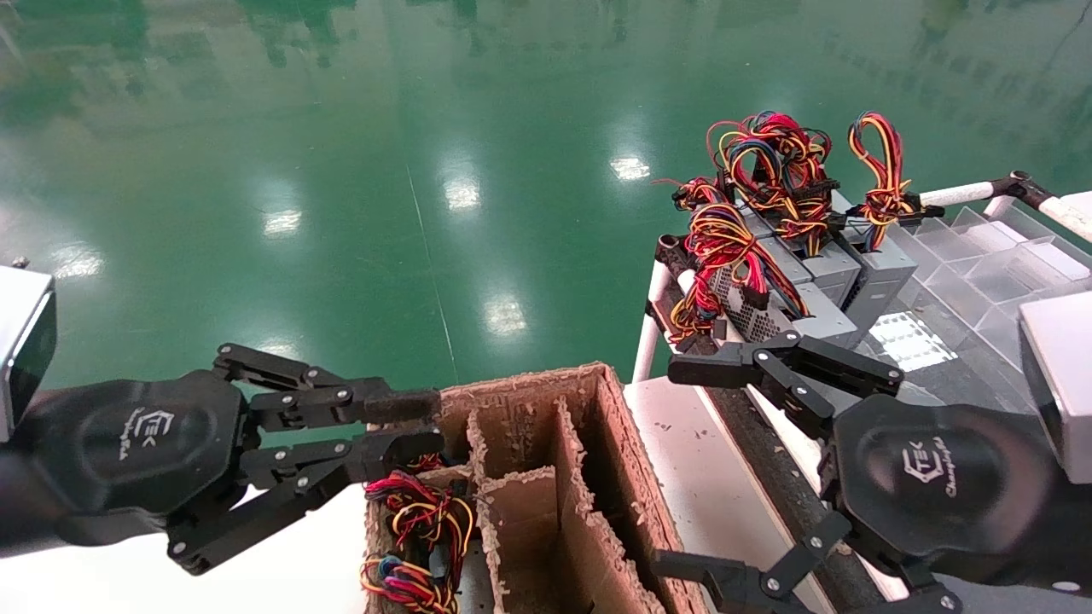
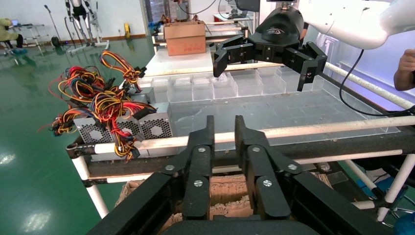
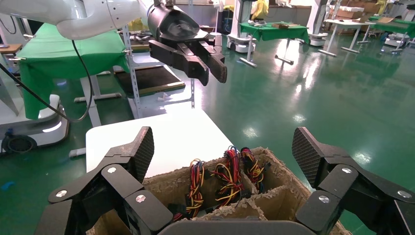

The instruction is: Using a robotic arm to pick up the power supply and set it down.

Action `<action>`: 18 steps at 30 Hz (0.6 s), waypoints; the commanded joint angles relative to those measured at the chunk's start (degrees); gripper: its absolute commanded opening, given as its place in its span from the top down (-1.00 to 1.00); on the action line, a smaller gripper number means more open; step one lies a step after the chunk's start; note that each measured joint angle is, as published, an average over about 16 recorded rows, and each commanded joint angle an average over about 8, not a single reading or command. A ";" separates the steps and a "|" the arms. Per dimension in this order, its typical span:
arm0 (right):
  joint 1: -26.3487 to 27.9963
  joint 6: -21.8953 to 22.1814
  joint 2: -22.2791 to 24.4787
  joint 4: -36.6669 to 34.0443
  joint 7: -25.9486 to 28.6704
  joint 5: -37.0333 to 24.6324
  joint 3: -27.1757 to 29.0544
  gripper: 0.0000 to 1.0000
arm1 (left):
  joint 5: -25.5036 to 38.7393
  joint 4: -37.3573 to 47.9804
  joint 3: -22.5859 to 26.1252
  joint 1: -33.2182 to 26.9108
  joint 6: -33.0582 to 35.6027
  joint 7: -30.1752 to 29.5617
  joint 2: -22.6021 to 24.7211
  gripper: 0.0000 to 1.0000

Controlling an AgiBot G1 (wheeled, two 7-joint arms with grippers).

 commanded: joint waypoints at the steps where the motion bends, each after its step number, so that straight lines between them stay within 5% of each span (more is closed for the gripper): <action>1: 0.00 0.00 0.00 0.00 0.00 0.00 0.00 -1.00 | 0.00 0.00 0.00 0.00 0.00 0.00 0.00 1.00; 6: 0.00 0.00 0.00 0.00 0.00 0.00 0.00 -1.00 | 0.00 0.00 0.00 0.00 0.00 0.00 0.00 0.96; 14: 0.00 0.00 0.00 0.00 0.00 0.00 0.00 -1.00 | 0.00 0.00 0.00 0.00 0.00 0.00 0.00 -0.99; 18: -0.01 0.00 -0.01 0.00 0.01 0.00 -0.01 -1.00 | 0.00 0.00 0.00 0.00 0.00 0.00 0.00 -1.00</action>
